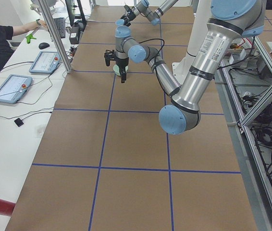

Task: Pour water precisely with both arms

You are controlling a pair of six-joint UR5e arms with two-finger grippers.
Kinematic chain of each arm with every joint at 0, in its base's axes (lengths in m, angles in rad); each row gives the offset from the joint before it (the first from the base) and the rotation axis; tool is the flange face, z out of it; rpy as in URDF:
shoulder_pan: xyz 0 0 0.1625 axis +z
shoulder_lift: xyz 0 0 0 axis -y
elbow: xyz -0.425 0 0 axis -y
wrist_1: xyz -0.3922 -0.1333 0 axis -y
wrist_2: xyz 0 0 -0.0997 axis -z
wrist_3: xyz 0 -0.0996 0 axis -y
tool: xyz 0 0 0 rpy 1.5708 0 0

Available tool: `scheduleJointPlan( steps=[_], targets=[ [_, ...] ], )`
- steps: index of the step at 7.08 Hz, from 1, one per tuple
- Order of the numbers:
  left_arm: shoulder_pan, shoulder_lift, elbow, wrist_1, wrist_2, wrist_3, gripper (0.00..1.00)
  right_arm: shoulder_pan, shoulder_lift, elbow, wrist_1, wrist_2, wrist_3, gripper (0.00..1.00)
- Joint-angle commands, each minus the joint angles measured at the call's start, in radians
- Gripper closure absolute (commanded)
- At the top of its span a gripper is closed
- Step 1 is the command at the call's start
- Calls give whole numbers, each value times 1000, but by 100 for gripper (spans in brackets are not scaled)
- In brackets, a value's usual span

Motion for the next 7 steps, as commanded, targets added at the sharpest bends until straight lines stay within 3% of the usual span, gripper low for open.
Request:
scheduleJointPlan(
  steps=[1, 3, 4, 7],
  targets=[
    [-61, 69, -35, -3, -4, 120, 0, -1, 179, 54, -165, 128, -67, 100],
    [-110, 94, -28, -1, -6, 200, 0, -83, 232, 136, -317, 164, -92, 100],
    [-117, 111, -28, -4, -6, 234, 0, -119, 288, 151, -441, 166, -119, 100],
    [-132, 152, -28, -17, -6, 272, 0, -222, 313, 307, -807, 155, -194, 100]
  ],
)
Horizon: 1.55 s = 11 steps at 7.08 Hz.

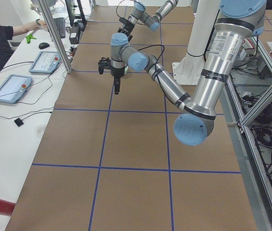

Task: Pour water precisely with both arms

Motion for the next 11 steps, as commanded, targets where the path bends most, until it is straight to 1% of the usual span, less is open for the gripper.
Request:
scheduleJointPlan(
  steps=[1, 2, 3, 4, 5, 6, 8, 9, 10, 11],
  targets=[
    [-15, 45, 1, -14, 0, 48, 0, -52, 90, 70, -314, -2, -63, 100],
    [-29, 52, 9, -14, 0, 69, 0, -71, 162, 69, -463, -3, -83, 100],
    [-41, 68, 15, -14, 0, 89, 0, -101, 196, 66, -554, -8, -103, 100],
    [-52, 72, 15, -14, 0, 95, 0, -123, 226, 49, -588, -34, -123, 100],
    [-54, 74, 16, -14, 0, 95, 0, -123, 280, 11, -649, -35, -147, 100],
    [-58, 74, 24, -14, 0, 95, 0, -123, 332, -41, -700, -34, -163, 100],
    [-69, 74, 39, -17, 0, 105, 0, -122, 401, -150, -729, -28, -189, 100],
    [-72, 74, 47, -19, 0, 127, 0, -123, 455, -199, -800, -28, -207, 100],
    [-74, 74, 49, -19, 0, 128, 0, -123, 460, -209, -821, -31, -221, 100],
    [-75, 74, 58, -19, 0, 129, 0, -123, 487, -236, -864, -35, -223, 100]
  ],
)
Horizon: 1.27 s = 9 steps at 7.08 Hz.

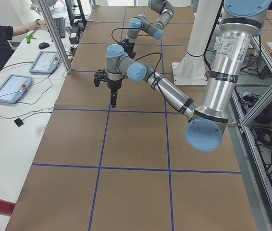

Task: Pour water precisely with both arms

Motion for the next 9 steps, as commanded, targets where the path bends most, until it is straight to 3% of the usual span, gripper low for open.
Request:
scheduleJointPlan(
  steps=[1, 3, 6, 9],
  targets=[
    [-7, -1, 15, 0, -2, 4, 0, 0, 56, -41, -106, -7, -16, 100],
    [-24, -1, 30, 0, -2, 18, 0, 4, 104, -46, -213, -10, -31, 100],
    [-51, -3, 59, 0, -32, 52, 0, 1, 231, -127, -404, -49, -41, 100],
    [-51, -9, 82, 0, -46, 50, 0, -17, 222, -136, -456, -113, -41, 100]
  ],
)
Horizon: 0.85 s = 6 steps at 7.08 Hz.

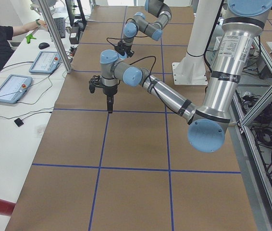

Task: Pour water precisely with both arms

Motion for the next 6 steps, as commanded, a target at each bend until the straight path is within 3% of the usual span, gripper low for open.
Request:
scheduleJointPlan(
  steps=[1, 3, 6],
  targets=[
    [-1, -5, 16, 0, -18, -1, 0, -11, 7, -2, -70, -39, 0, 100],
    [-5, -8, 16, -2, -39, -1, 0, -48, 37, -8, -150, -164, -49, 100],
    [-5, -8, 21, -2, -39, -1, 0, -55, 86, -56, -164, -175, -53, 100]
  ],
)
